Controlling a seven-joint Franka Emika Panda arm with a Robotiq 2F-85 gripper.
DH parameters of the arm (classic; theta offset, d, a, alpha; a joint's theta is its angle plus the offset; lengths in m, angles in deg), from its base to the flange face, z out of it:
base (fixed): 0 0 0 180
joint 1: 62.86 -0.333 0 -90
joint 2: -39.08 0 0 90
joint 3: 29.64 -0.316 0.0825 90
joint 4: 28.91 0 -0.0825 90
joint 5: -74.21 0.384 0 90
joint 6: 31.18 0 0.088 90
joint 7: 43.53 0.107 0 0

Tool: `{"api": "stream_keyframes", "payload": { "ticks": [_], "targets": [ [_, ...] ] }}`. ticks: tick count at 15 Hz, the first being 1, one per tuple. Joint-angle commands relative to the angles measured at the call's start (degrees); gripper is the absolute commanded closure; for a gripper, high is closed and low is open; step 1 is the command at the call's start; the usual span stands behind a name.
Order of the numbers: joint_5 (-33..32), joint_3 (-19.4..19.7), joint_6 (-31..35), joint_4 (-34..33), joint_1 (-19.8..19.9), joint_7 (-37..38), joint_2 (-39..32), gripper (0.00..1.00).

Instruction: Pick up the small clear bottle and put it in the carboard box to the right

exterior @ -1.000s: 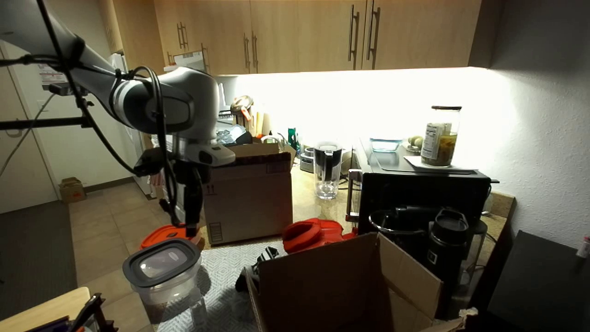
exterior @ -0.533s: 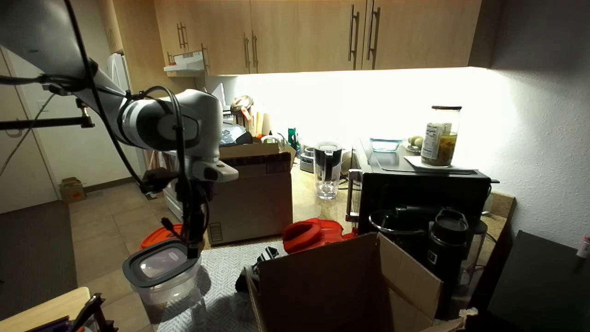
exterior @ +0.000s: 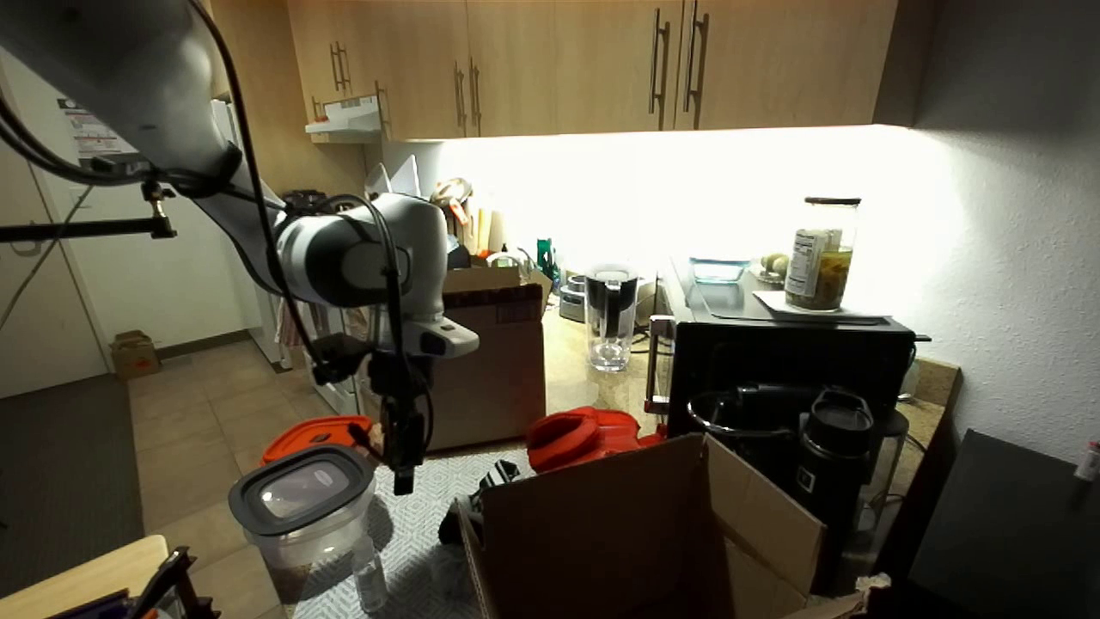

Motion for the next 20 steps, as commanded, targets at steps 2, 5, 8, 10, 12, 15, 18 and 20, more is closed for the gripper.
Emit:
{"api": "stream_keyframes", "payload": {
  "ticks": [2,5,8,10,12,15,18,20],
  "targets": [
    [-1.4,0.7,5.3,-1.8,-1.4,-0.4,-5.7,0.00],
    [-0.2,0.5,7.6,-1.0,-2.9,-0.9,-7.7,0.00],
    [0.8,0.6,8.6,0.0,-4.1,-1.0,-9.2,0.00],
    [0.8,0.9,8.9,1.0,-4.7,-0.5,-9.7,0.00],
    [0.8,1.3,9.0,2.2,-4.7,-0.5,-10.1,0.00],
    [0.2,2.2,9.6,4.3,-4.7,-0.2,-10.5,0.00],
    [-0.1,3.1,10.6,5.7,-4.7,0.0,-10.9,0.00],
    [-0.5,3.6,10.7,6.3,-4.8,0.2,-10.6,0.00]
  ]
}}
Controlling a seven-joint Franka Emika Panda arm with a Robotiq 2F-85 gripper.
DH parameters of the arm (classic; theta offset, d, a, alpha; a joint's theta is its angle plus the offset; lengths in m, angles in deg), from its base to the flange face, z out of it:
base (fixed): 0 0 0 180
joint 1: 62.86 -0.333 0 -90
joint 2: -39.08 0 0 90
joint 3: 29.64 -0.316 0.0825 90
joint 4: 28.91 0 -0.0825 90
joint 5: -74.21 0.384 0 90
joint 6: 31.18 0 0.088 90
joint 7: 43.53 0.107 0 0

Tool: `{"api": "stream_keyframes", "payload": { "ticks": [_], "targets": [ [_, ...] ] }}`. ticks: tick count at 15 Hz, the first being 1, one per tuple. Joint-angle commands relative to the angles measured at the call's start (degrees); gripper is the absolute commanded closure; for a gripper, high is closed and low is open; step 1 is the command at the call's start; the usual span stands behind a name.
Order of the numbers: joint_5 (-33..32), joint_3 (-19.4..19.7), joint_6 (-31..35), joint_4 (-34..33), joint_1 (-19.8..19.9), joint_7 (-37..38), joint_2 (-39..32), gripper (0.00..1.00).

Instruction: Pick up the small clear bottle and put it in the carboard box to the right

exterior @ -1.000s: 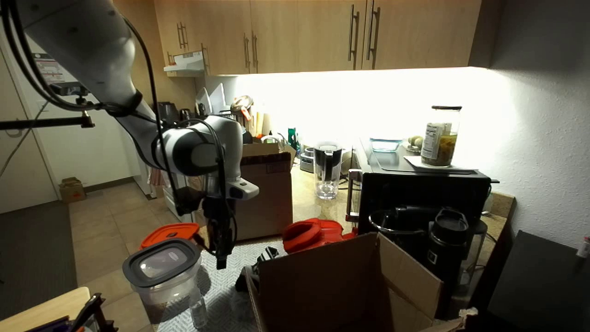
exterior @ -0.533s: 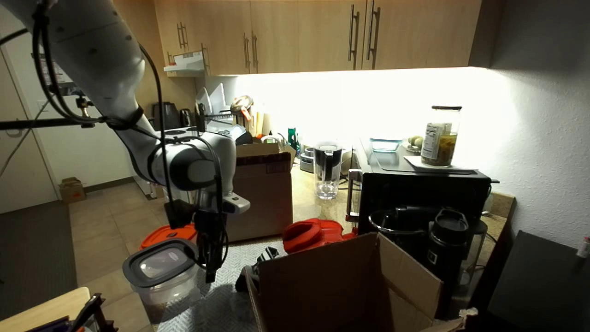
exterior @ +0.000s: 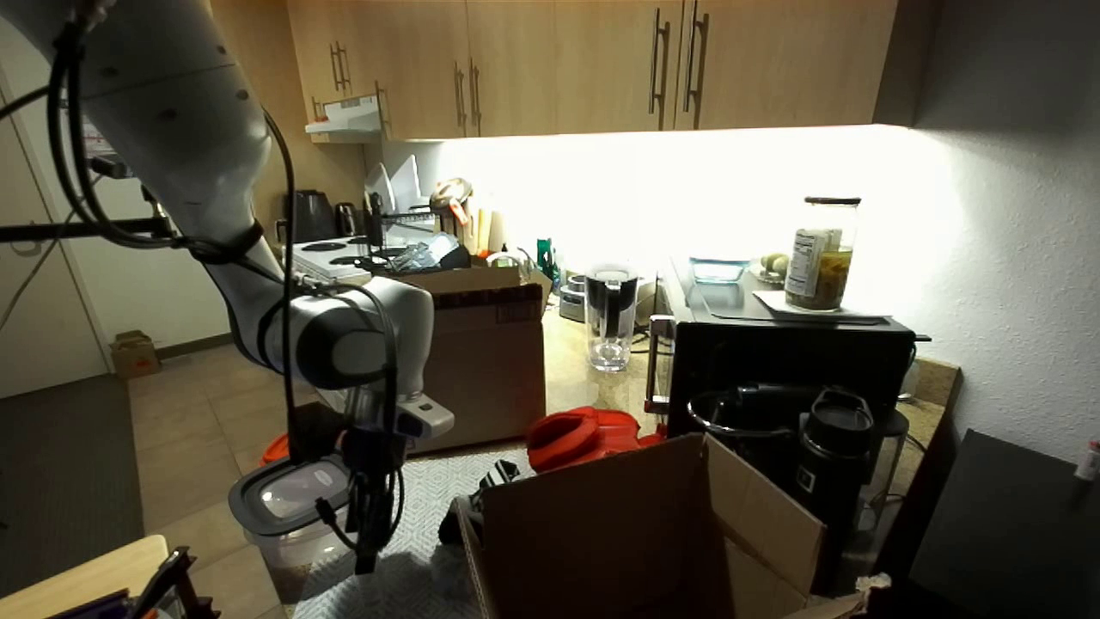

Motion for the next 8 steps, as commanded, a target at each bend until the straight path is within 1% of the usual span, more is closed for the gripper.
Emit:
{"api": "stream_keyframes", "payload": {
  "ticks": [1,8],
  "targets": [
    [-0.9,1.2,2.1,2.0,-0.5,0.2,0.6,0.00],
    [-2.7,2.5,2.8,1.3,-0.5,0.9,0.2,0.00]
  ]
}}
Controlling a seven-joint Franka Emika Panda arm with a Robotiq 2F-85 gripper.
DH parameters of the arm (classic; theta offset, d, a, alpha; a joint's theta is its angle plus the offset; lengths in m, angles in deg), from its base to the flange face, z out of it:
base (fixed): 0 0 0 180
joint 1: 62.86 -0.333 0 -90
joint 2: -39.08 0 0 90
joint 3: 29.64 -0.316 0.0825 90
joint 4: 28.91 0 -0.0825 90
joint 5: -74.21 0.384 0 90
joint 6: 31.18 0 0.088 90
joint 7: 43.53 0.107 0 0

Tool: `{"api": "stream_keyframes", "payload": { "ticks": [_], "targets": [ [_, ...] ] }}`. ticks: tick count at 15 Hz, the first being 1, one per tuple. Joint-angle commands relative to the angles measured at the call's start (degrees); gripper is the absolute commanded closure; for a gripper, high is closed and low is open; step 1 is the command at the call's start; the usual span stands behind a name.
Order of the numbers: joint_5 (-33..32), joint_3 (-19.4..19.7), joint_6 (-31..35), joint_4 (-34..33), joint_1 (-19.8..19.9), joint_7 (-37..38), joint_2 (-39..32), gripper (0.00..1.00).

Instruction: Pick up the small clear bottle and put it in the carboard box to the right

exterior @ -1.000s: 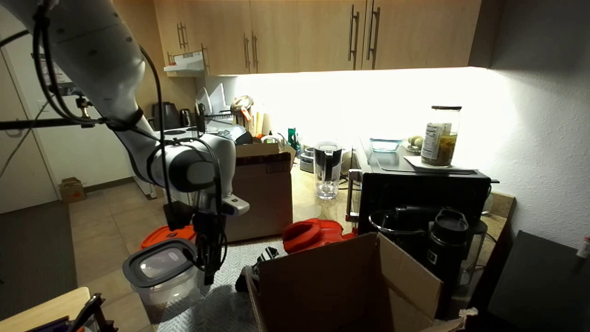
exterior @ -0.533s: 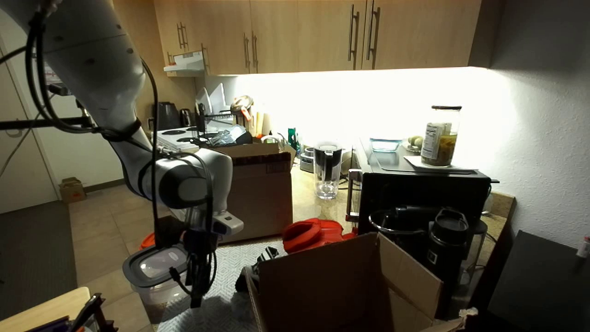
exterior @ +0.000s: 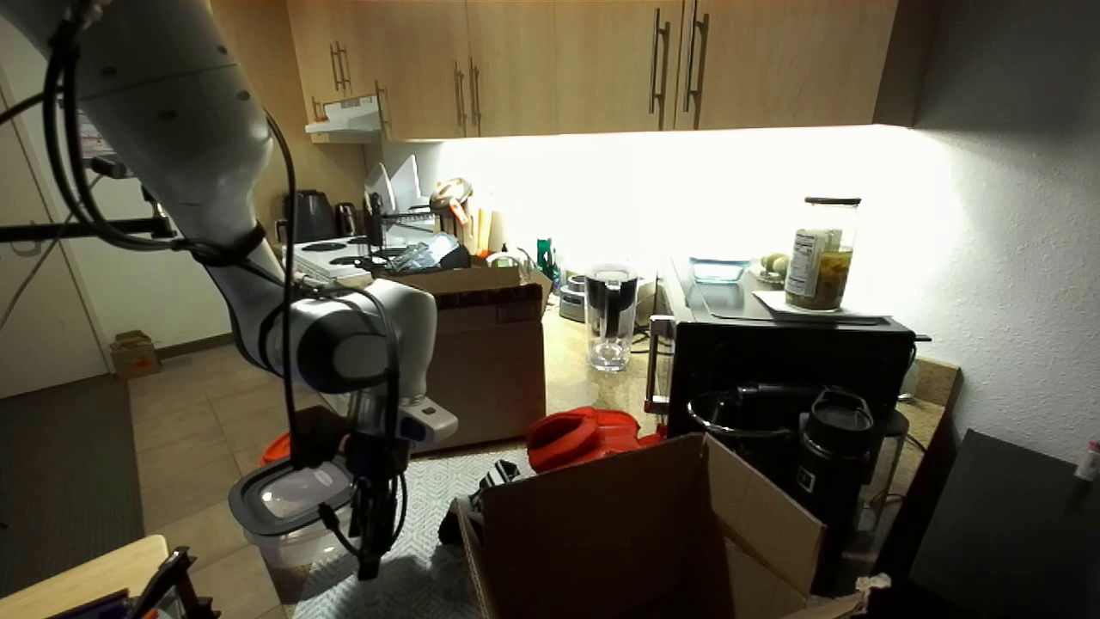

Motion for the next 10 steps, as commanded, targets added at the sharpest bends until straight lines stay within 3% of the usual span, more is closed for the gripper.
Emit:
{"api": "stream_keyframes", "payload": {
  "ticks": [1,2,10],
  "targets": [
    [-2.0,1.1,2.4,0.9,-0.5,0.9,0.2,0.13],
    [-2.0,1.1,2.7,0.9,-0.5,0.9,0.2,0.26],
    [-0.9,0.8,2.9,0.8,-0.5,0.3,-0.1,0.78]
  ]
}}
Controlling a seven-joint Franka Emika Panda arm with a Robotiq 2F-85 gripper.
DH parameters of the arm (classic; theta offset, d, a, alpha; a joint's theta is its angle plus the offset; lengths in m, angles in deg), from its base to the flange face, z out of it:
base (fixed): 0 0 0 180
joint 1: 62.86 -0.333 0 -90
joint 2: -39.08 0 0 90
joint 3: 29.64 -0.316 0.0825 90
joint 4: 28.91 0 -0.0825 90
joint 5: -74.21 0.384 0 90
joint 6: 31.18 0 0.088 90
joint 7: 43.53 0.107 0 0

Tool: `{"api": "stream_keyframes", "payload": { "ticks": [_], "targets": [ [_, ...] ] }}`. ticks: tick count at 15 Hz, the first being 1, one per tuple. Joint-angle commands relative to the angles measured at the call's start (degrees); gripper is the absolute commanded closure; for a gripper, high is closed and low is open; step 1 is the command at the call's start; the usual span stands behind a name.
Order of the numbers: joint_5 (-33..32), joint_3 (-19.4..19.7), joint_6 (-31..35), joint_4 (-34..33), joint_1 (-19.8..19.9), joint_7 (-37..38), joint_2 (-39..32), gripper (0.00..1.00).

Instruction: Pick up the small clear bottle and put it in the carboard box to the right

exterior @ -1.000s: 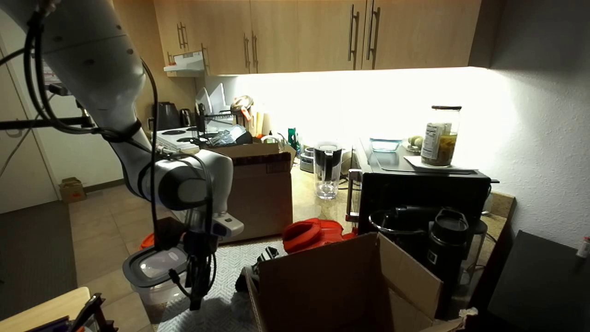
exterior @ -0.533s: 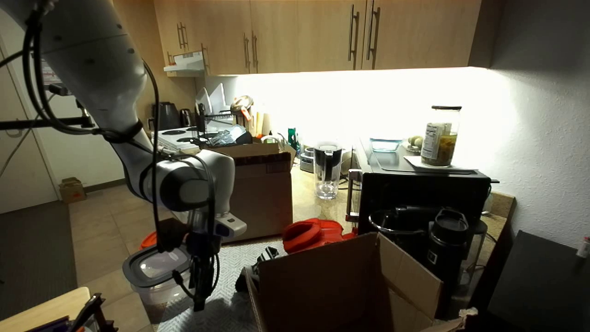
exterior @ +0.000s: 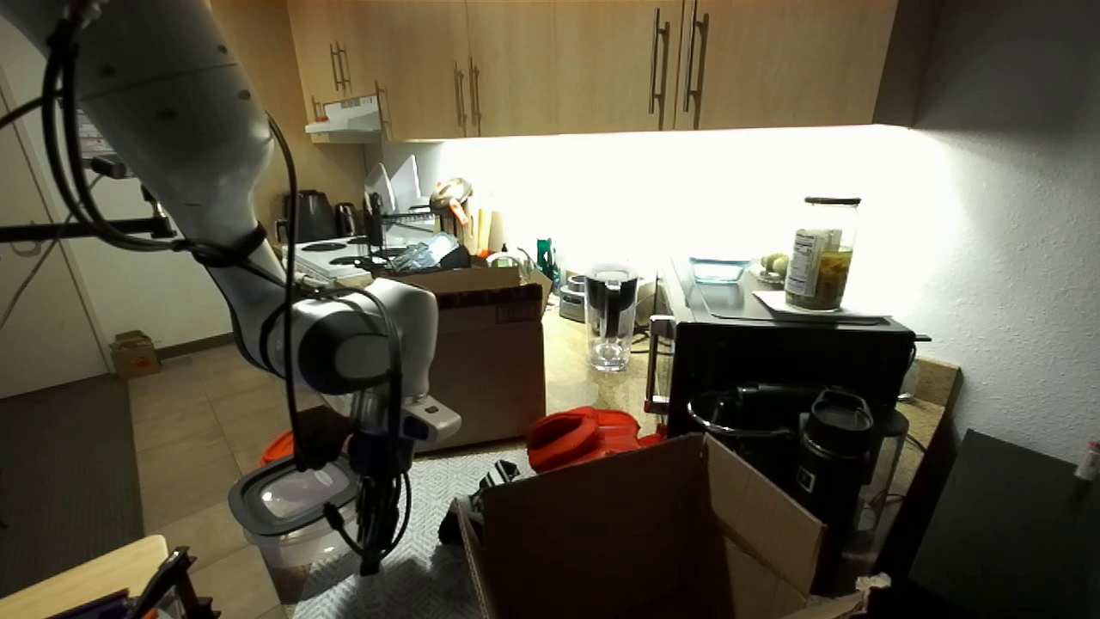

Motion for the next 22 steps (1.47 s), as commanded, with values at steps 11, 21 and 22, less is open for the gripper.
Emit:
{"api": "stream_keyframes", "payload": {
  "ticks": [11,21,22],
  "targets": [
    [5.6,-0.5,-1.8,-1.5,0.6,-3.1,4.6,0.91],
    [9.1,0.0,-14.4,-13.0,2.6,-6.1,13.1,0.91],
    [8.6,0.1,-15.2,-14.2,2.9,-5.9,13.3,0.91]
  ]
}}
